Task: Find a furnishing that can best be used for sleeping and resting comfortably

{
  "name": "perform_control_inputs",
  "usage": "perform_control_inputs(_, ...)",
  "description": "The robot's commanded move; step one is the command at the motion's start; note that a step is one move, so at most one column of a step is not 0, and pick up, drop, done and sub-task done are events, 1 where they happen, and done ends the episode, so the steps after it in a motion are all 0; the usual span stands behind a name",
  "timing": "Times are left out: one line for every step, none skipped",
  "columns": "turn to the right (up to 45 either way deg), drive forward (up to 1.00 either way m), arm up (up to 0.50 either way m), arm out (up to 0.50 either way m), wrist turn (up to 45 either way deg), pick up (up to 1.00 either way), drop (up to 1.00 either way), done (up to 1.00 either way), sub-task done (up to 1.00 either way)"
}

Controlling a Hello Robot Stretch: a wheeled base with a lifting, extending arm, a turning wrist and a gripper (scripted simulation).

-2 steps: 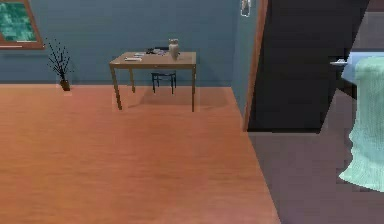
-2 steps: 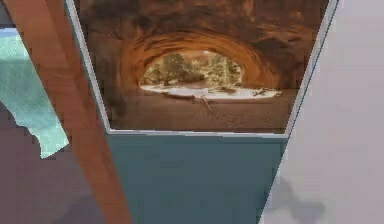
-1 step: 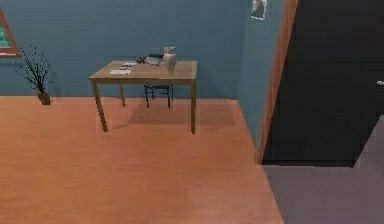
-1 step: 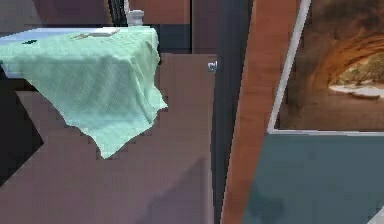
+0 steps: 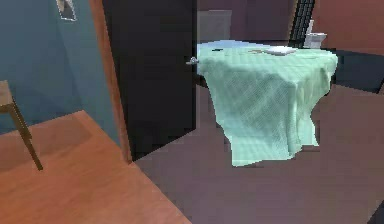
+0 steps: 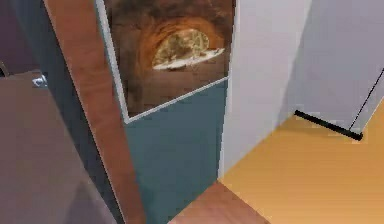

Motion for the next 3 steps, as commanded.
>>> perform_control_inputs(15.0,0.0,0.0,0.0,0.0,0.0,0.0,0.0,0.0)
perform_control_inputs(0.0,1.0,0.0,0.0,0.0,0.0,0.0,0.0,0.0)
perform_control_inputs(0.0,0.0,0.0,0.0,0.0,0.0,0.0,1.0,0.0)
